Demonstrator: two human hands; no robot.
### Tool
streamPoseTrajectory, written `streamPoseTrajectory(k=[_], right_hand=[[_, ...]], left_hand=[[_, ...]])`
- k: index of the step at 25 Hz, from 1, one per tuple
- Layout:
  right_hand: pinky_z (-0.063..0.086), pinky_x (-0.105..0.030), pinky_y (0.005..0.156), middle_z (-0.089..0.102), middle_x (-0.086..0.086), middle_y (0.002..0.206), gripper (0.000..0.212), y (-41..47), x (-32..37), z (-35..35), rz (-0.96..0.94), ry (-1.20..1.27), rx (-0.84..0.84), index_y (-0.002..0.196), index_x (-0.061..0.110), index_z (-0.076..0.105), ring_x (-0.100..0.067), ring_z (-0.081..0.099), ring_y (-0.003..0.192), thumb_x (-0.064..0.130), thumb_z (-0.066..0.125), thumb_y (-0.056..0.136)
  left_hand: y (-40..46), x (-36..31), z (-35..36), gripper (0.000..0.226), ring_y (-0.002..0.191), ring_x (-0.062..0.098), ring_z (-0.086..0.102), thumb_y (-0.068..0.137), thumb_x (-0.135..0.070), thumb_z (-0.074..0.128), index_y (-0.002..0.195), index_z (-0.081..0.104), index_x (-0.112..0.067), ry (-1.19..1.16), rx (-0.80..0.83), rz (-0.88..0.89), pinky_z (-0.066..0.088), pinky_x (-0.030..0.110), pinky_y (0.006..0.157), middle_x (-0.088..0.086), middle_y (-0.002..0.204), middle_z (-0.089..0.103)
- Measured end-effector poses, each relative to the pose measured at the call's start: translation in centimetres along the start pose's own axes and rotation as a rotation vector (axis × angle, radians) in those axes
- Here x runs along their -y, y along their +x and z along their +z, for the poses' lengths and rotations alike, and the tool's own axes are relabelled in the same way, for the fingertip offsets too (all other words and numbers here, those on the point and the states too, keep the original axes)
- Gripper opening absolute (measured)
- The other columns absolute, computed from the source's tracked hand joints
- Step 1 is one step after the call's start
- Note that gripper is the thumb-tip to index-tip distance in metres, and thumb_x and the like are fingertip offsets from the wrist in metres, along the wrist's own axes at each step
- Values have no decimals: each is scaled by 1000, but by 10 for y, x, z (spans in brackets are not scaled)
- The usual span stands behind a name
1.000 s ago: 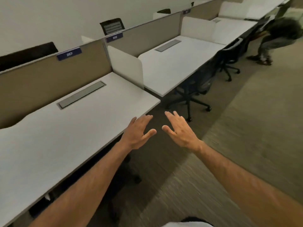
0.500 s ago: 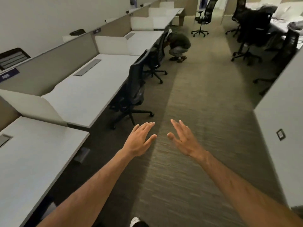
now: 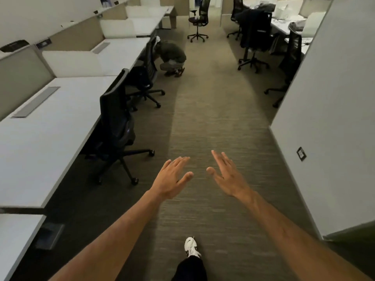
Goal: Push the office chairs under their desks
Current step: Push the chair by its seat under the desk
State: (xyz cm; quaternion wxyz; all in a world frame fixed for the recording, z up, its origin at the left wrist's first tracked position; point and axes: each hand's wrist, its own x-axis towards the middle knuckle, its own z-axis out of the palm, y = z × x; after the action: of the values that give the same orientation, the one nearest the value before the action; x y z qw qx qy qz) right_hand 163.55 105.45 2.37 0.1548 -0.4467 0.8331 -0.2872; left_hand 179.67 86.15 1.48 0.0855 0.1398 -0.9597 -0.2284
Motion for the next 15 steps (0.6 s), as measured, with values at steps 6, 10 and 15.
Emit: streamPoseTrajectory(k=[6, 10, 15], right_hand=[[5, -44, 128, 12, 4, 171, 102, 139, -29, -27, 11, -38, -9, 163, 28, 9, -14, -2, 157, 90, 7, 82], [6, -46, 128, 11, 4, 171, 97, 218, -47, -44, 9, -61, -5, 163, 28, 7, -15, -2, 157, 86, 11, 86], [1, -39, 127, 10, 4, 171, 98, 312, -80, -53, 12, -58, 20, 163, 29, 6, -14, -3, 157, 88, 8, 85]], left_hand=[[152, 51, -14, 77, 152, 14, 23, 99, -72, 24, 158, 30, -22, -21, -22, 30, 10, 37, 125, 0, 162, 37], [234, 82, -25, 77, 152, 14, 22, 100, -71, 25, 159, 29, -22, -8, -22, 46, 8, 37, 125, 1, 162, 37], [323, 119, -27, 75, 153, 10, 20, 100, -72, 26, 159, 28, -26, -34, -18, 32, 7, 34, 125, -3, 163, 35]])
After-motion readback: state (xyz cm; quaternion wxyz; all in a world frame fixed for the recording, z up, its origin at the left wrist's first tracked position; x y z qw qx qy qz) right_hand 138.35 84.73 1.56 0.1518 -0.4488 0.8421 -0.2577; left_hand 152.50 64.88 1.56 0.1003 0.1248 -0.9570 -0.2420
